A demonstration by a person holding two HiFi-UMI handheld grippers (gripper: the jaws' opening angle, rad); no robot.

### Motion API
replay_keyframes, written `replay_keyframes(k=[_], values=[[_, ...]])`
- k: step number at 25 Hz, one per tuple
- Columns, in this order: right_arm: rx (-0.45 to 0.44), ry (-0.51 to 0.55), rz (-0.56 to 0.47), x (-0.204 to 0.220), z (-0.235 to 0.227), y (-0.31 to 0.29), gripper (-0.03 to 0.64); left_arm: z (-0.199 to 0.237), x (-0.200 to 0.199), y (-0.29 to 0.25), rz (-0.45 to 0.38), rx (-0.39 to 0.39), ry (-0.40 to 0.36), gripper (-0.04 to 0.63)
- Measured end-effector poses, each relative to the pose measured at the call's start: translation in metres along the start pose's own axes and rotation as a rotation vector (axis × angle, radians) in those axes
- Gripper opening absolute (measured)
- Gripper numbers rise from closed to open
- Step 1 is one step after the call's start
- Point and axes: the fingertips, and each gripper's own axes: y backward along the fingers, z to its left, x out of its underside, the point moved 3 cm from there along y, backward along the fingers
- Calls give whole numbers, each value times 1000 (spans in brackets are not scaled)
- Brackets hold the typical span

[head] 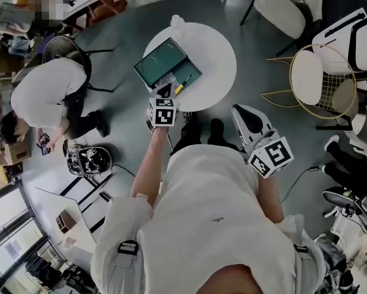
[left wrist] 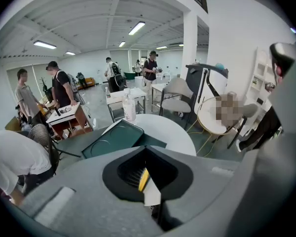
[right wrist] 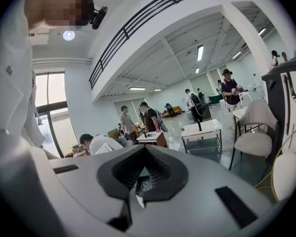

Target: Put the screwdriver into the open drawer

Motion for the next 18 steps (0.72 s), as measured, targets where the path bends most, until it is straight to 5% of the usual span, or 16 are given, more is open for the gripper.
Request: replay_keyframes(k=[12, 18], values=[[-214, 80, 72, 14, 5, -3, 8, -43, -32, 124, -294, -28, 149, 12], [-278, 96, 79, 14, 11, -6, 8, -92, -51, 176, -468, 165, 140, 12]])
